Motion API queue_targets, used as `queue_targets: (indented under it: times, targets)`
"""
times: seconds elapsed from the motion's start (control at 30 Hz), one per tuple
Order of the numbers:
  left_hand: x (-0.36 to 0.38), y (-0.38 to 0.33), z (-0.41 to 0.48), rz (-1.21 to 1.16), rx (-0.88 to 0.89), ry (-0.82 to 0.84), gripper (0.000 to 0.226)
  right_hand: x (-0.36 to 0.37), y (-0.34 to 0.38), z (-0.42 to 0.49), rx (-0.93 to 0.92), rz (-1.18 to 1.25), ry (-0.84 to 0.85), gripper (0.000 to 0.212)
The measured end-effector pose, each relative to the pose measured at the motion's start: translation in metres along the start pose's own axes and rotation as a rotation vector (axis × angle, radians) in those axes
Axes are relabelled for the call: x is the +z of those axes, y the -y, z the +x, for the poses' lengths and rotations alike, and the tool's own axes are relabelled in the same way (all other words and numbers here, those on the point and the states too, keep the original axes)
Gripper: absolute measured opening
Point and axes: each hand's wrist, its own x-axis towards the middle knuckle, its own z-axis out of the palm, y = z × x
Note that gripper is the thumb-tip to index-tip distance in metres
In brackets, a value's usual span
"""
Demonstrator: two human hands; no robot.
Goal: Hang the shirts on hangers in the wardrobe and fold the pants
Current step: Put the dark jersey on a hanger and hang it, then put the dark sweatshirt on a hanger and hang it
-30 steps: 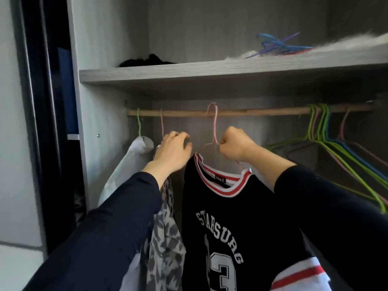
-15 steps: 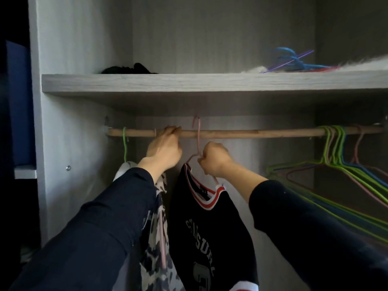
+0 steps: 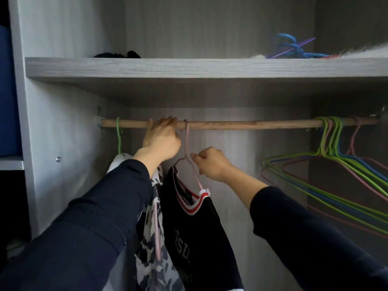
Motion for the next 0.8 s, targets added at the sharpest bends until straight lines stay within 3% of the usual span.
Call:
queue_targets:
  times: [0.13, 0.43, 0.57, 0.67, 0.8]
  targets:
    - [-0.003, -0.037, 0.003, 0.005, -0.015, -0.066, 0.045, -0.027, -0.028, -0.012, 0.031, -0.159, -0.114, 0.037]
    - [0.035, -0.165, 0.002, -0.150, 0.248, 0.022, 0.056, -0.122, -0.124, -0.071, 0.089, -0.701, -0.397, 0.023]
    - [0.054, -0.190, 0.008, -0.134, 0.262, 0.039, 0.059, -0.165, -0.162, -0.096, 0.138, -0.866, -0.449, 0.032]
    - [0.066, -0.195, 0.008, -0.122, 0.250, -0.048, 0.061, -0.182, -0.181, -0.101, 0.184, -0.949, -0.470, 0.036]
    - [0.074, -0.192, 0.007, -0.130, 0.260, -0.142, 0.061, -0.185, -0.188, -0.096, 0.164, -0.933, -0.429, 0.024]
